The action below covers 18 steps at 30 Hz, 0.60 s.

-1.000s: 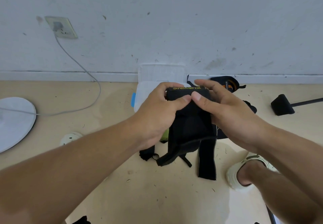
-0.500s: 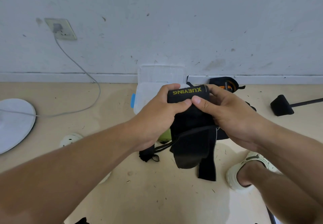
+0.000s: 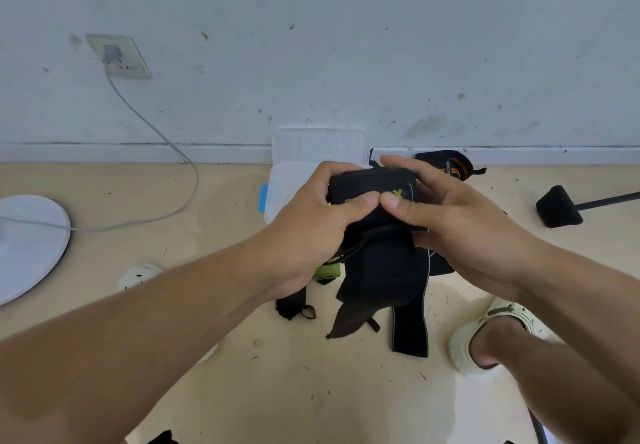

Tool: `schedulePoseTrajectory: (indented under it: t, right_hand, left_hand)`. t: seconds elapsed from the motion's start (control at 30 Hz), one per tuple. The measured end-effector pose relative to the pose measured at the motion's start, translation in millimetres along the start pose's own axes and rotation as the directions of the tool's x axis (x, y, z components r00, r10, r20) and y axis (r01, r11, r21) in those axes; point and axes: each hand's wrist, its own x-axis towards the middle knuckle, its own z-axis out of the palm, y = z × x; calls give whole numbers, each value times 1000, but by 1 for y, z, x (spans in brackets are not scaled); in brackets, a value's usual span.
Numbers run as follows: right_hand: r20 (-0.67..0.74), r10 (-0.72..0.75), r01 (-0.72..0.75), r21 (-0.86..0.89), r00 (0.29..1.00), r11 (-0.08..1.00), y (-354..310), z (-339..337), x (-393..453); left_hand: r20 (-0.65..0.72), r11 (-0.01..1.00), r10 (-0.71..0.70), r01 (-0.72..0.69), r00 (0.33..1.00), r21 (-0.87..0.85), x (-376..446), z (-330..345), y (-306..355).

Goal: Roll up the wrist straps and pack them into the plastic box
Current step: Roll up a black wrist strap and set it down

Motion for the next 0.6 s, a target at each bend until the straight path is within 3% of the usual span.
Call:
schedulePoseTrajectory:
  t: [0.33, 0.6]
  right_hand:
    - [57, 131, -132, 26, 990, 991, -3, 5, -5]
    - [-53, 64, -58, 100, 997, 993, 5, 9, -2]
  left_hand:
    - [23, 992, 114, -115, 993, 50, 1, -3, -4]
    - [-8, 995, -94, 93, 996, -36, -2, 7, -2]
